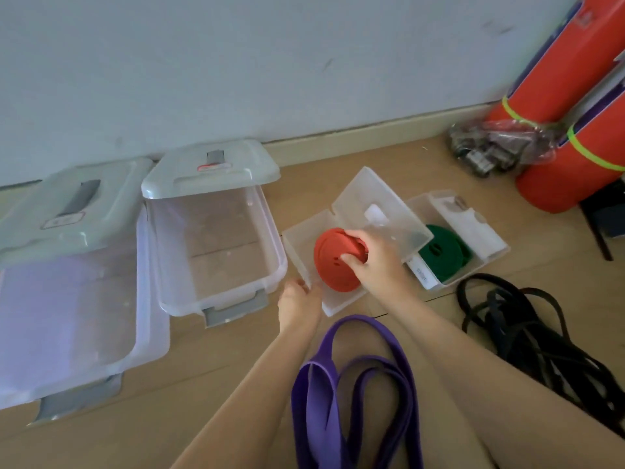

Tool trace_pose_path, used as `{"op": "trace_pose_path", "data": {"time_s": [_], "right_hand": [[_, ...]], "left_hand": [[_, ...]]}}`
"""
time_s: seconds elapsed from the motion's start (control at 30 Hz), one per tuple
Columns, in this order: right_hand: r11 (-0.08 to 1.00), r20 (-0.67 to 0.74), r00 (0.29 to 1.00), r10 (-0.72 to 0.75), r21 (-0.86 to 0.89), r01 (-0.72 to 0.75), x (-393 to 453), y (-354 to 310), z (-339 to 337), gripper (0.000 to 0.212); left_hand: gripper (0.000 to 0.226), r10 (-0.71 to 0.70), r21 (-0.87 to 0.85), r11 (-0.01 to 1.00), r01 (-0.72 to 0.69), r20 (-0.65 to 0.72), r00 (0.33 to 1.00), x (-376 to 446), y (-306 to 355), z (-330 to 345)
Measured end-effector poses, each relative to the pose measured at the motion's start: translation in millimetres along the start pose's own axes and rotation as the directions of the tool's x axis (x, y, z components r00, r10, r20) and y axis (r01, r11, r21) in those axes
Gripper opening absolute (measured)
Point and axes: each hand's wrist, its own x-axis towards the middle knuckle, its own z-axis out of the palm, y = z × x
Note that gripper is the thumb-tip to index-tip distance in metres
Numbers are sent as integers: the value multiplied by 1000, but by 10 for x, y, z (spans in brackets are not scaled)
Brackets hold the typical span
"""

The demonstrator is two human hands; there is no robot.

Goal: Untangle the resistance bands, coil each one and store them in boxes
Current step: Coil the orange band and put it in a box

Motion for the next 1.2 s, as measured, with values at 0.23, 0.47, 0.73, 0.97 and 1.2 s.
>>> {"op": "trace_pose_path", "data": {"time_s": [0.23,0.47,0.73,0.97,1.2], "right_hand": [[993,83,990,111,-61,-106,102,101,401,39],[987,240,967,84,-156,-47,165,120,326,28],[982,318,946,67,-186,-7,215,148,331,32],[966,305,952,-19,-241,96,204,238,299,27],[968,310,943,-123,-173,183,138,315,286,27]], "left_hand": [[23,76,20,997,-75,-54,996,164,-68,50],[11,124,0,992,-124,-39,992,142,-134,12],[24,76,-116,990,-82,-54,996,-4,-159,56],[21,699,563,573,-595,41,713,-149,-201,22],[36,552,646,564,-516,170,816,350,181,103]]}}
